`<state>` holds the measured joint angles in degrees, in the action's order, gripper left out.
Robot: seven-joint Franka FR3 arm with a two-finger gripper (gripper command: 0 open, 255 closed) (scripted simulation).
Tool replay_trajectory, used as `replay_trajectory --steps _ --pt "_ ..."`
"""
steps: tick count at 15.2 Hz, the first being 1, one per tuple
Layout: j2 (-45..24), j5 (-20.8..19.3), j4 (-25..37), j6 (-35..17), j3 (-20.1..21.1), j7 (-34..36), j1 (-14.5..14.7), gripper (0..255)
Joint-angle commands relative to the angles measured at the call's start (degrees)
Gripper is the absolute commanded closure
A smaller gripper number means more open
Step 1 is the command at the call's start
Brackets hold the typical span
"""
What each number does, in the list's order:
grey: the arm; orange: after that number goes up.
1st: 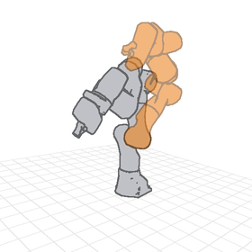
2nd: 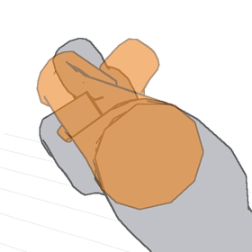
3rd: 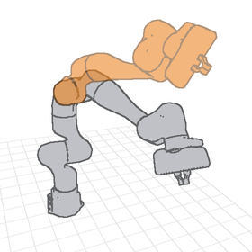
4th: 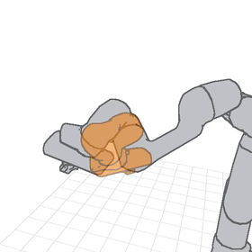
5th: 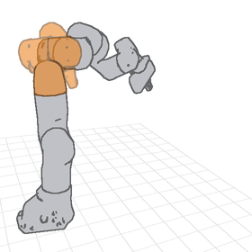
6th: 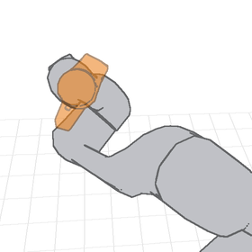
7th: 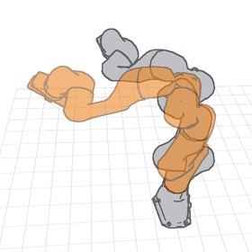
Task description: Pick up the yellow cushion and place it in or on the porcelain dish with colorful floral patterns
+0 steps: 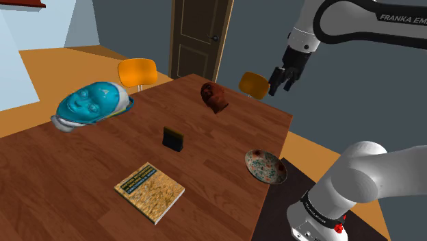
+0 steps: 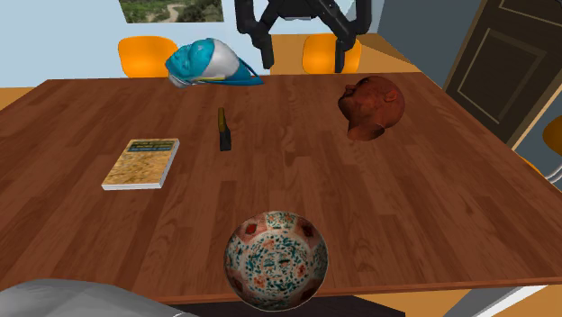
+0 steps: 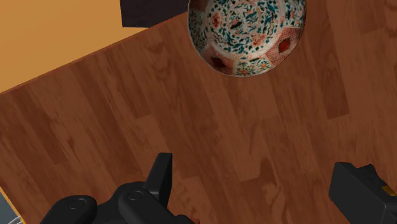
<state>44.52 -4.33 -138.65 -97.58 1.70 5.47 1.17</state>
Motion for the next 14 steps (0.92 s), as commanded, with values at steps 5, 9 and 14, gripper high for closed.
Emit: replay_trajectory --steps 5,9,14 --pt "-6.94 1.85 0.97 -5.13 2.41 2.76 1.21 0" --pt "-14.49 3.23 3.05 -9.83 4.76 5.36 2.22 0" --pt "-24.5 4.11 7.2 -14.84 7.59 8.54 3.22 0"
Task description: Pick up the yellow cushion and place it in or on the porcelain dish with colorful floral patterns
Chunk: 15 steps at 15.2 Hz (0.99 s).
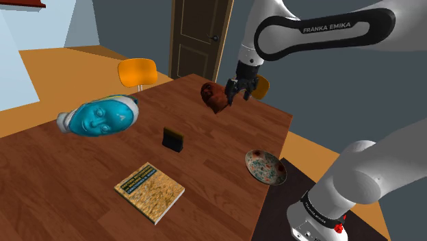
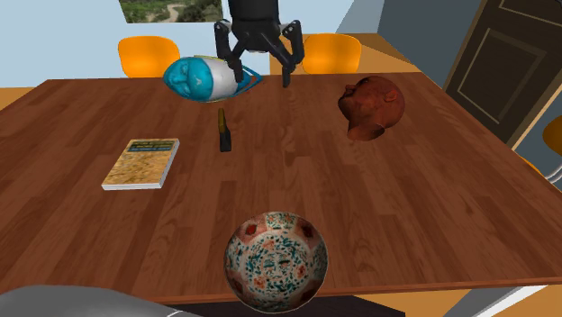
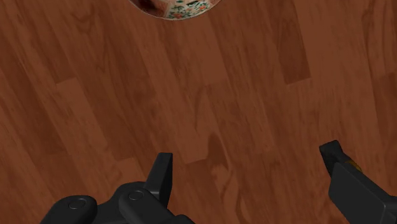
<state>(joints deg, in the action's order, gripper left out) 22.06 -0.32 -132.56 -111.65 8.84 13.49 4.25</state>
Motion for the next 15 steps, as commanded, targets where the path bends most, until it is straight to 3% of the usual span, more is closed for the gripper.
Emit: replay_trajectory --steps 1,15 --pt "-4.11 0.14 2.14 -1.64 0.99 1.16 0.33 0" --pt "-34.2 -3.41 23.57 -7.76 6.05 10.26 4.38 0"
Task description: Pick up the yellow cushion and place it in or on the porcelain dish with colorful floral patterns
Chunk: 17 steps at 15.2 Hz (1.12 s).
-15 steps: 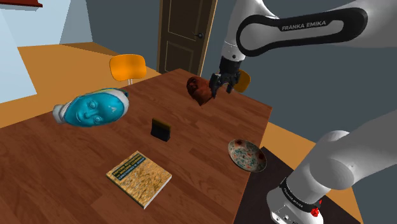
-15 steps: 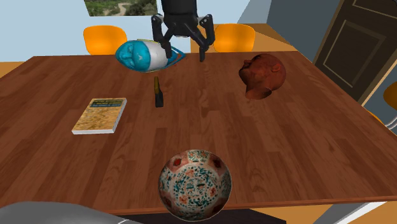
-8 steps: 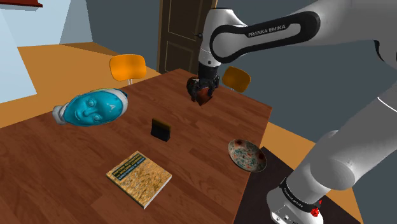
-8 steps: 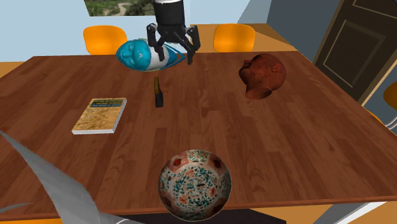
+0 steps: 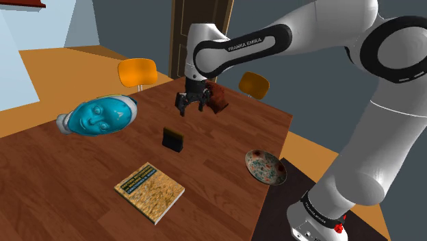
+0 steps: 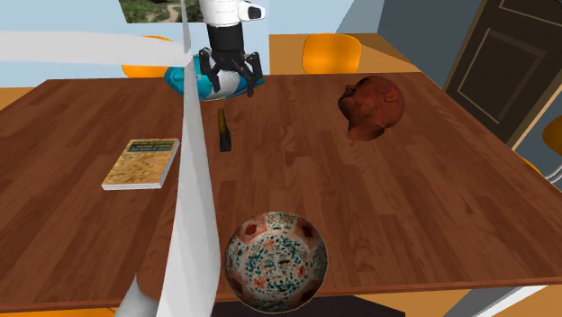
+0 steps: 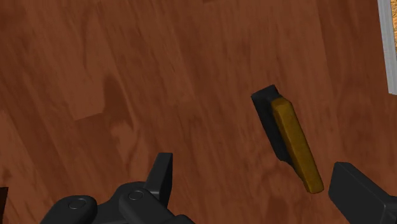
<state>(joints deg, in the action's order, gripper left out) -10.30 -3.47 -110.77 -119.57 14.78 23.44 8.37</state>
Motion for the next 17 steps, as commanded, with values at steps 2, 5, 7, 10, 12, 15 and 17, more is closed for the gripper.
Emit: replay_trajectory --steps 2,5,7,10,12,15,17 --pt "-6.31 -1.08 6.01 0.29 0.35 1.41 1.25 0" --pt "-13.15 -2.24 13.04 1.0 0.5 2.82 2.97 0" --pt "-17.84 -2.93 18.28 1.85 0.49 3.57 4.25 0" --pt "-22.33 -3.52 22.93 2.24 0.34 4.14 5.5 0" --pt "-22.92 -3.69 22.27 1.0 0.23 4.25 5.56 0" --pt "-23.87 -3.96 21.37 -0.82 0.07 4.42 5.67 0" --pt "-24.41 -4.11 20.97 -1.76 -0.02 4.51 5.73 0"
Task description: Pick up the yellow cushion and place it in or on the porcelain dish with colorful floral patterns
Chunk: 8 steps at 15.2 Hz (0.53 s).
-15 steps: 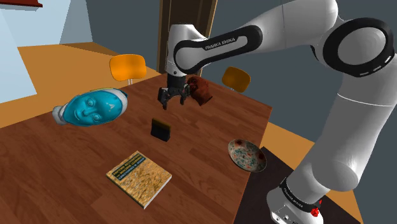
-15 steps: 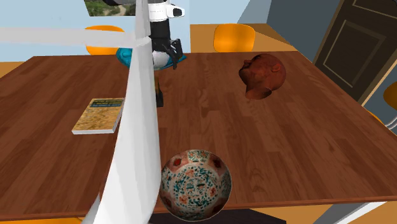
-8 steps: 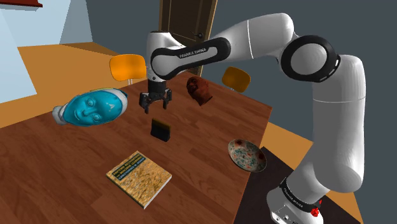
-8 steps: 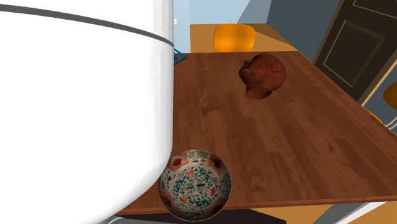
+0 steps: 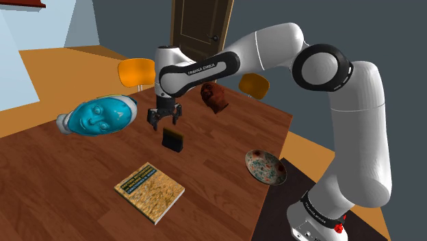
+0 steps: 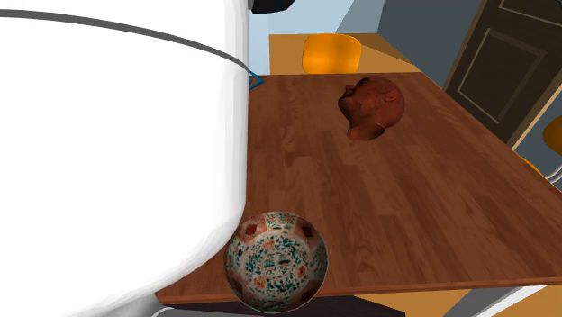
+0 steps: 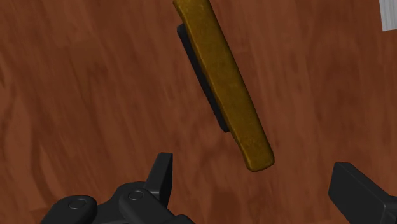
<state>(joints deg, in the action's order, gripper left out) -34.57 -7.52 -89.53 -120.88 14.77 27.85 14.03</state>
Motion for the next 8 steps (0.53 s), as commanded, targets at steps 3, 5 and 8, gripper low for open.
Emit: replay_trajectory --steps 3,5,8 --pt "-0.16 -0.06 -0.25 -0.44 -0.02 0.1 0.07 0" --pt "-0.16 -0.06 -0.25 -0.44 -0.01 0.1 0.07 0" --pt "-0.16 -0.06 -0.25 -0.43 -0.01 0.1 0.07 255"
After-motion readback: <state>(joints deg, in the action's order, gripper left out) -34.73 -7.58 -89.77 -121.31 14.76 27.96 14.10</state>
